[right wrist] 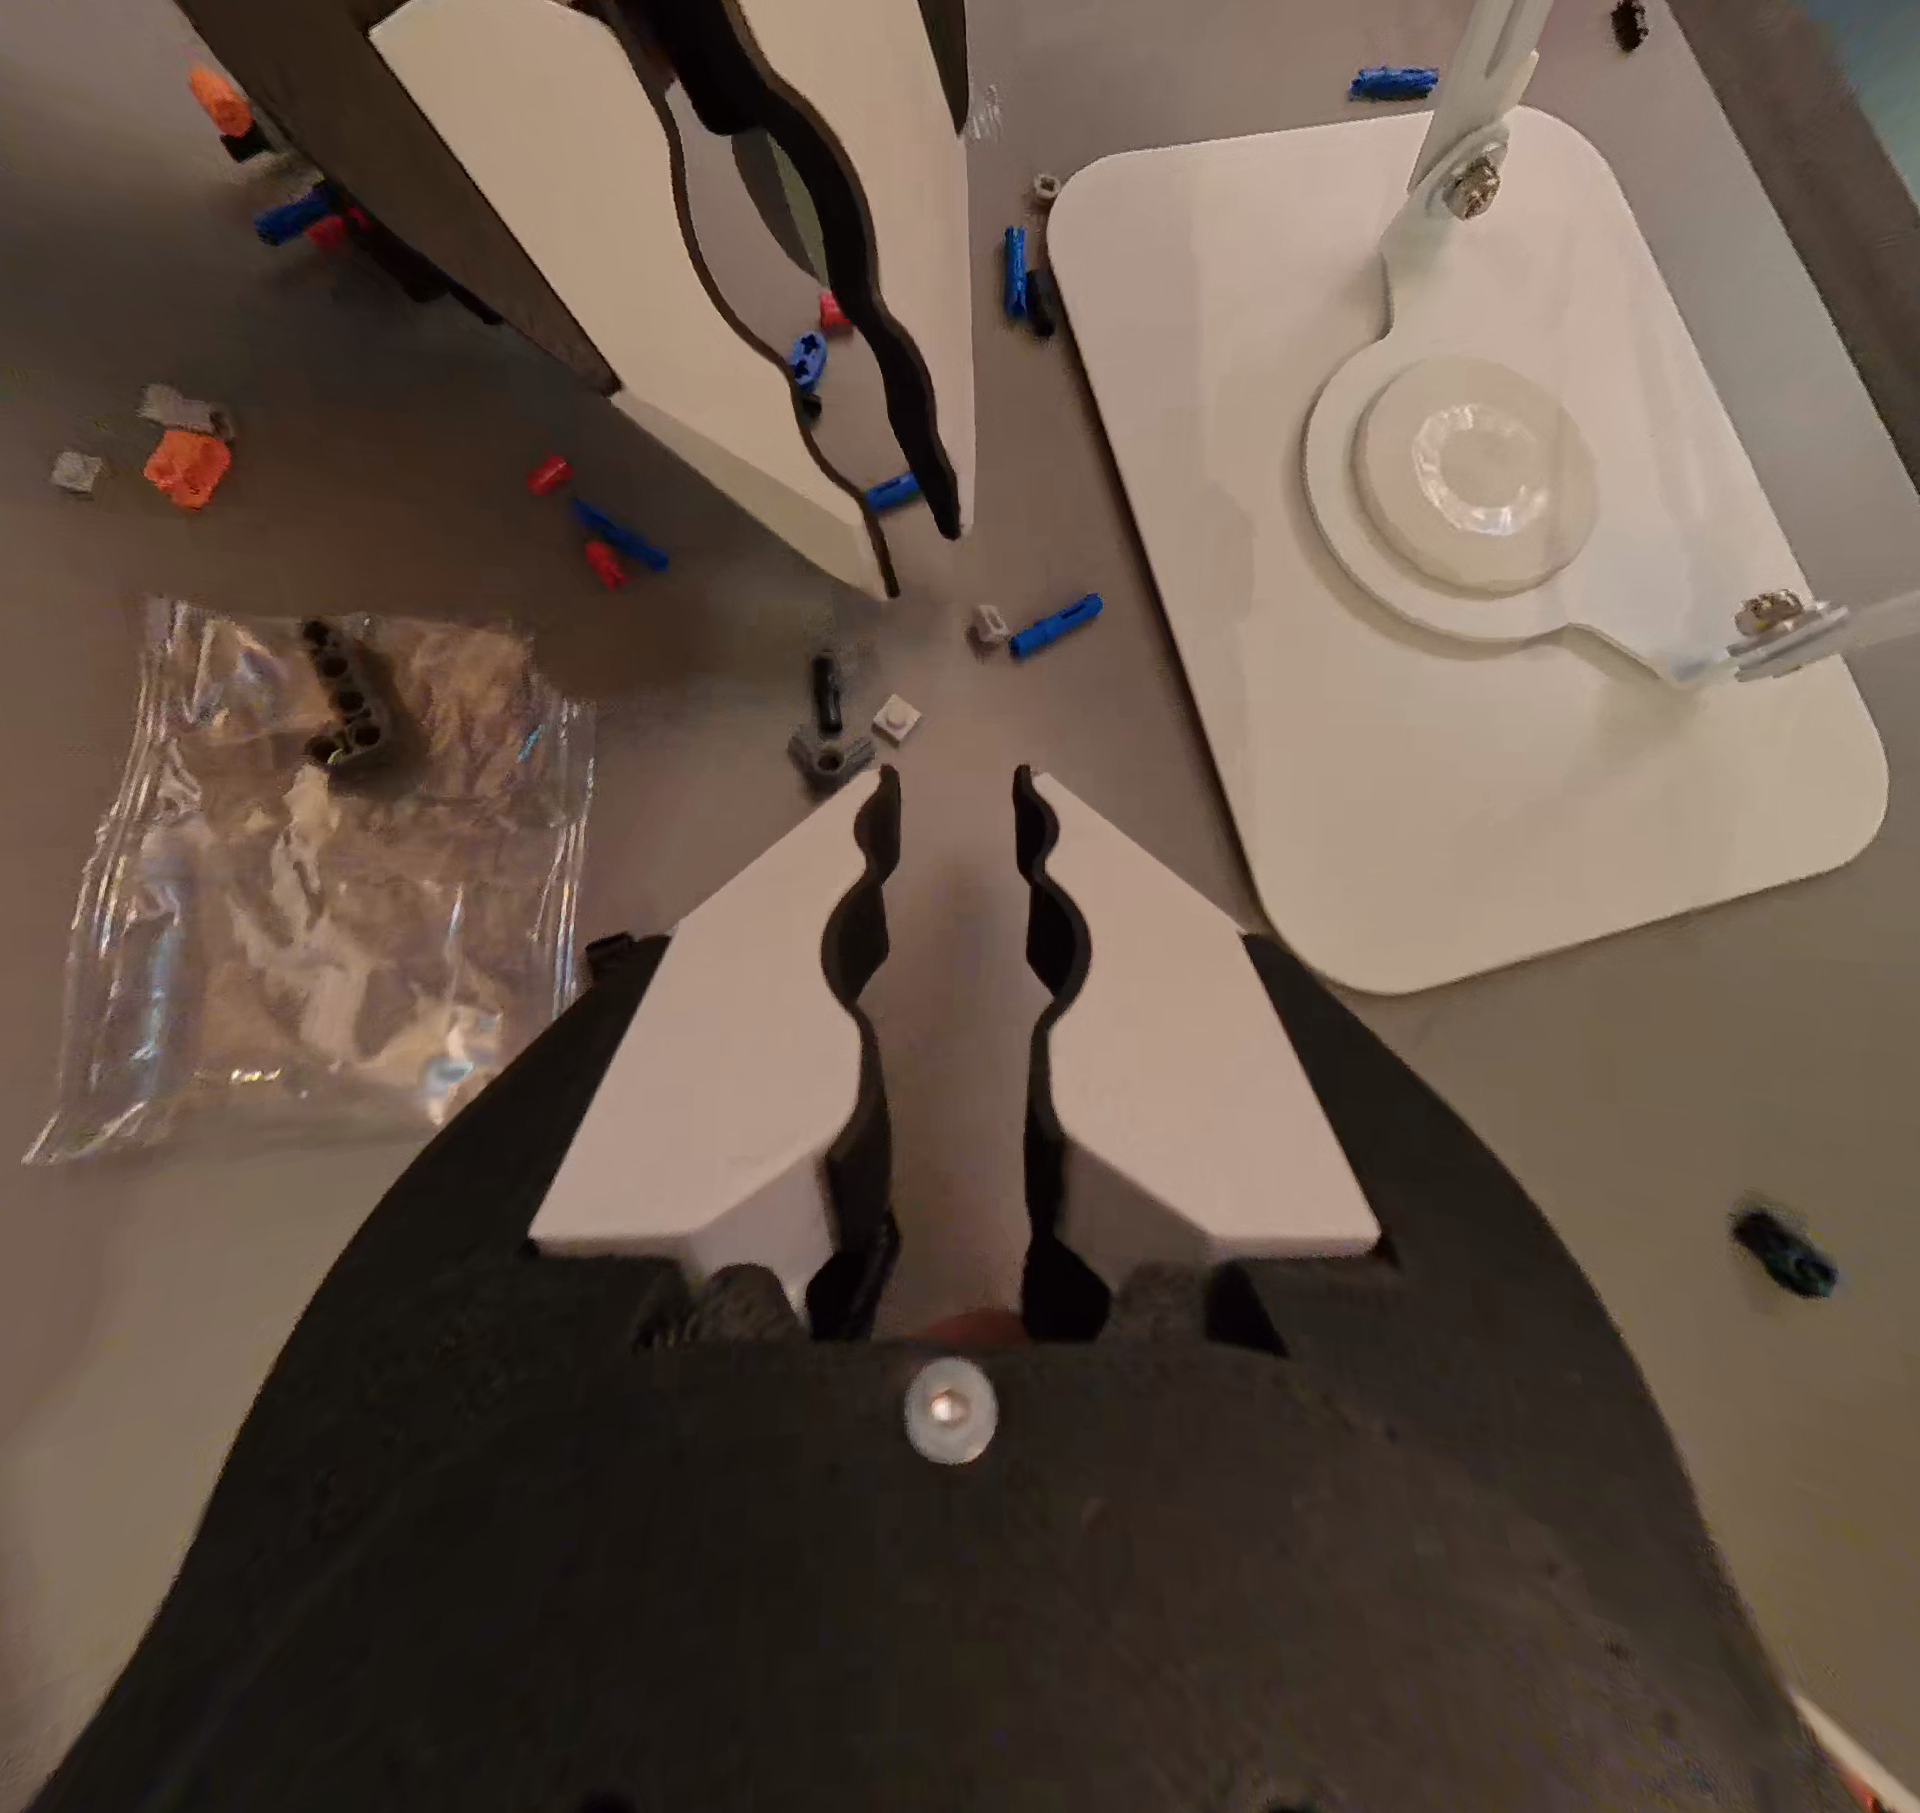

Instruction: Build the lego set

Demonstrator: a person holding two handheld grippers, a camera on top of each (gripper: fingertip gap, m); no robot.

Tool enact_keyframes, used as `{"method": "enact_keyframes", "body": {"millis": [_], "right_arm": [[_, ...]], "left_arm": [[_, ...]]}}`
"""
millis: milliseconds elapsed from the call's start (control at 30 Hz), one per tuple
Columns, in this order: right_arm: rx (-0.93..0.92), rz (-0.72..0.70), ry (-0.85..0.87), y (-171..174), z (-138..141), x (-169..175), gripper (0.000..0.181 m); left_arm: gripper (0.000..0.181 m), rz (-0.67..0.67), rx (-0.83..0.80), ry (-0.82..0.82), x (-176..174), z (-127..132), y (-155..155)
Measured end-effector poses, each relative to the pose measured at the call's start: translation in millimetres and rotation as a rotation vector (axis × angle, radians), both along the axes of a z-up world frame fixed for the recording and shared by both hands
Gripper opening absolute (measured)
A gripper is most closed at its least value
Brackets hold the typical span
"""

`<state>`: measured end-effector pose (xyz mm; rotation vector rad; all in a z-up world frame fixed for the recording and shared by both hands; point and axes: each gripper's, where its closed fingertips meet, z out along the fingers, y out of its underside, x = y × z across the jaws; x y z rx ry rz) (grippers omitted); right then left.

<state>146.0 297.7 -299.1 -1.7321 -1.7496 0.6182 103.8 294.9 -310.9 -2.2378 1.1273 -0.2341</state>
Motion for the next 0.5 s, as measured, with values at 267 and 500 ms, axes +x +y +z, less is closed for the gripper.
{"method": "enact_keyframes", "body": {"millis": [267, 500], "right_arm": [[-0.037, 0.018, -0.022, 6.6, -9.5, -13.1, 0.02], [-0.001, 0.018, -0.005, 6.4, -12.0, -11.6, 0.019]], "left_arm": [[0.012, -0.088, 0.053, 0.084, 5.6, -8.9, 12.5], [0.0, -0.103, 0.043, 0.065, 10.8, -13.7, 12.3]]}}
